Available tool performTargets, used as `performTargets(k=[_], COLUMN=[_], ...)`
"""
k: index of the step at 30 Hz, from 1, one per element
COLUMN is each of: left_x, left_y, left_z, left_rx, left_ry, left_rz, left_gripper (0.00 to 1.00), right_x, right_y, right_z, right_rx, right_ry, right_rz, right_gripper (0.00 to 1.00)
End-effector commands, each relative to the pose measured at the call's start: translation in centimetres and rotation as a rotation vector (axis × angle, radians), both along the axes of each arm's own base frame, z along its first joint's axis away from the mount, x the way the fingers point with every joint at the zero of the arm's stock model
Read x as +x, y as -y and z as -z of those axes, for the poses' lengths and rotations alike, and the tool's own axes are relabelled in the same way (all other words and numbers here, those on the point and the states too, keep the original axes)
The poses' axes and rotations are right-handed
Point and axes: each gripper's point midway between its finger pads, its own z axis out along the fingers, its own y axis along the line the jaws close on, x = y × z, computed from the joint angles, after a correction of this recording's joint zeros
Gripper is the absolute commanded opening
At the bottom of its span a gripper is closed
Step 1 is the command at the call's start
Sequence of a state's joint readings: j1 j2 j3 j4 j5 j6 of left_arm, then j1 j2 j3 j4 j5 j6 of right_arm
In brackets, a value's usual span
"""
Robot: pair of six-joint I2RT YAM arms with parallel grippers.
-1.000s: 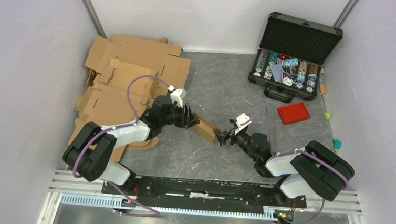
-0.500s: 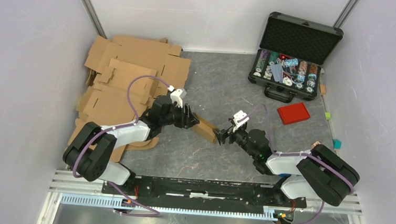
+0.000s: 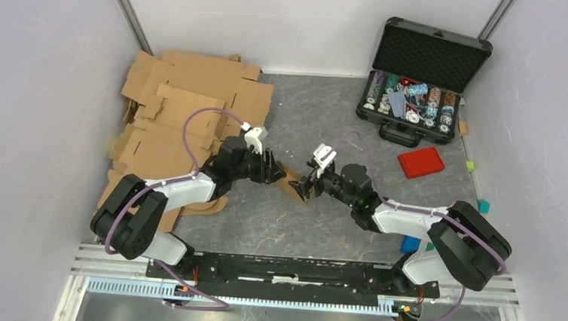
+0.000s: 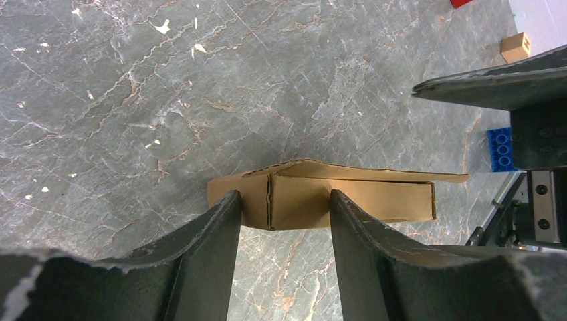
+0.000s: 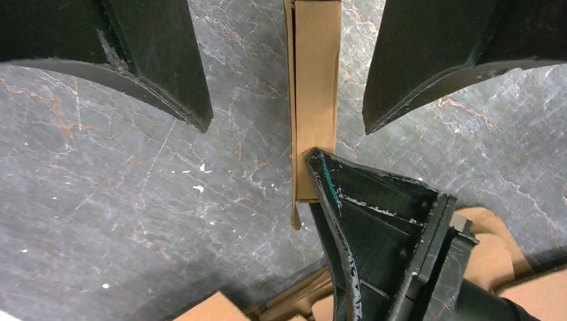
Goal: Fold the paper box
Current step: Close the paper box at the center of the board.
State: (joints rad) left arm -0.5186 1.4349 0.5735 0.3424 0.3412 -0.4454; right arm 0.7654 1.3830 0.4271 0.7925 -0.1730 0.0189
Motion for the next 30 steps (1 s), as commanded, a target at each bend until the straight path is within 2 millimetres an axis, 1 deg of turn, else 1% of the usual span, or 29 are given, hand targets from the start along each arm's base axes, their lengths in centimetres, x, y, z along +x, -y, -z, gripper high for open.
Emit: performTargets(k=[1, 3, 8, 14, 17, 18, 22, 30], left_x=[-0.9, -0.9, -0.9, -1.0, -1.0, -1.0, -1.1, -1.2], left_y=[-1.0, -0.9, -0.8, -0.6, -0.7, -0.6, -0.6, -0.4], left_z=[2.3, 2.3, 2.3, 2.1, 2.0, 1.9, 1.8, 1.9], left_rx=[0.107, 0.105, 0.100, 0.091, 0.091, 0.089, 0.086, 0.079], left_ry=[-0.017, -0.017, -0.017, -0.010, -0.006, -0.005, -0.003, -0.009], left_rz=[0.040, 0.042, 0.044, 0.049, 0.047, 0.049, 0.051, 0.059], left_gripper=[0.57, 0.57, 0.57, 0.57, 0.57, 0.57, 0.57, 0.57], right_x=[-0.2, -0.5, -1.4, -0.8, -0.7, -0.5, -0.2, -0.4], right_y=[-1.0, -1.1, -0.5, 0.1, -0.3, -0.4, -0.9, -1.2], right_z=[1.9, 2.3, 3.2, 3.6, 3.2, 2.9, 2.9, 4.0], right_rx=[-0.128, -0.178, -0.254, -0.387, -0.411, -0.412, -0.445, -0.498], right_ry=[-0.065, -0.077, -0.076, -0.093, -0.109, -0.111, -0.146, -0.168], right_rz=[-0.048, -0.064, -0.072, -0.022, -0.033, -0.031, -0.035, -0.068], right_gripper=[0.87, 0.88, 0.88, 0.86, 0.82, 0.79, 0.63, 0.60])
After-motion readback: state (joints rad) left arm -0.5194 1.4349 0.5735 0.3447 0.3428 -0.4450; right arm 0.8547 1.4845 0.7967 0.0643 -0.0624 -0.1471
